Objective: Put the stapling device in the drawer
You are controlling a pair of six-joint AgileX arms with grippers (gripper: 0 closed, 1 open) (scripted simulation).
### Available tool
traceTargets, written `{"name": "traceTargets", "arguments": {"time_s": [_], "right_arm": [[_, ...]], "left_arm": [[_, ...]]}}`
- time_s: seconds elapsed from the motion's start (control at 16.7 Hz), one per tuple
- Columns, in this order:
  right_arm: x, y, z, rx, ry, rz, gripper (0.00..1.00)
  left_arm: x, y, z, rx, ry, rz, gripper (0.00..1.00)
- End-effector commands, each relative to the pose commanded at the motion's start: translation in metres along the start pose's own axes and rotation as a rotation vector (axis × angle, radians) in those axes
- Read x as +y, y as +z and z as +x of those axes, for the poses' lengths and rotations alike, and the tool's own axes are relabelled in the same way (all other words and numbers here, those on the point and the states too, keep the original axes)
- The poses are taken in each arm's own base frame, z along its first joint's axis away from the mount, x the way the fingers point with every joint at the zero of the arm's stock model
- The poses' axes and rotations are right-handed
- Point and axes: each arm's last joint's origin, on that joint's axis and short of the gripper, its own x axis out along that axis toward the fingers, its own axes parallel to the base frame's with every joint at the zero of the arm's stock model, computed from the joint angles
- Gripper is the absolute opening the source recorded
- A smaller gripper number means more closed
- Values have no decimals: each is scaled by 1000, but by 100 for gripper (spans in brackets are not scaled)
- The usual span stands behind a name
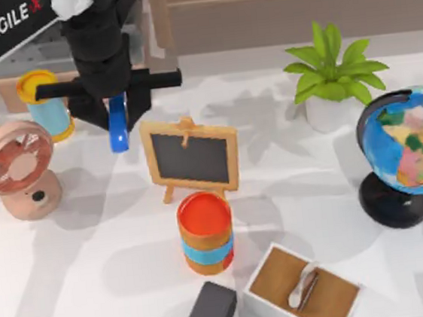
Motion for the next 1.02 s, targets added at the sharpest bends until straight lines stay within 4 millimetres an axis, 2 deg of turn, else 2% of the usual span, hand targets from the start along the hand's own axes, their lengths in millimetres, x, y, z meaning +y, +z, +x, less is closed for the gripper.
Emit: {"name": "traceTargets", "arguments": {"time_s": [0.12, 0.24, 0.36, 0.54, 0.66, 0.78, 0.9, 1.02], "right_arm": [[0, 0, 0, 0, 0, 0, 100], [0, 0, 0, 0, 0, 0, 100], [0, 0, 0, 0, 0, 0, 100], [0, 0, 0, 0, 0, 0, 100], [0, 0, 0, 0, 0, 0, 100], [0, 0, 0, 0, 0, 0, 100], [0, 0, 0, 0, 0, 0, 100], [0, 0, 0, 0, 0, 0, 100]], "left_arm": [[22, 7, -32, -23, -19, 91, 0], [58, 14, -65, -55, -32, 139, 0], [107, 20, -88, -87, -36, 150, 0], [187, 29, -102, -128, -22, 118, 0], [239, 33, -96, -144, -8, 80, 0], [283, 37, -79, -142, 3, 40, 0], [315, 41, -52, -115, 5, 10, 0], [334, 44, -17, -61, -4, -4, 0]]}}
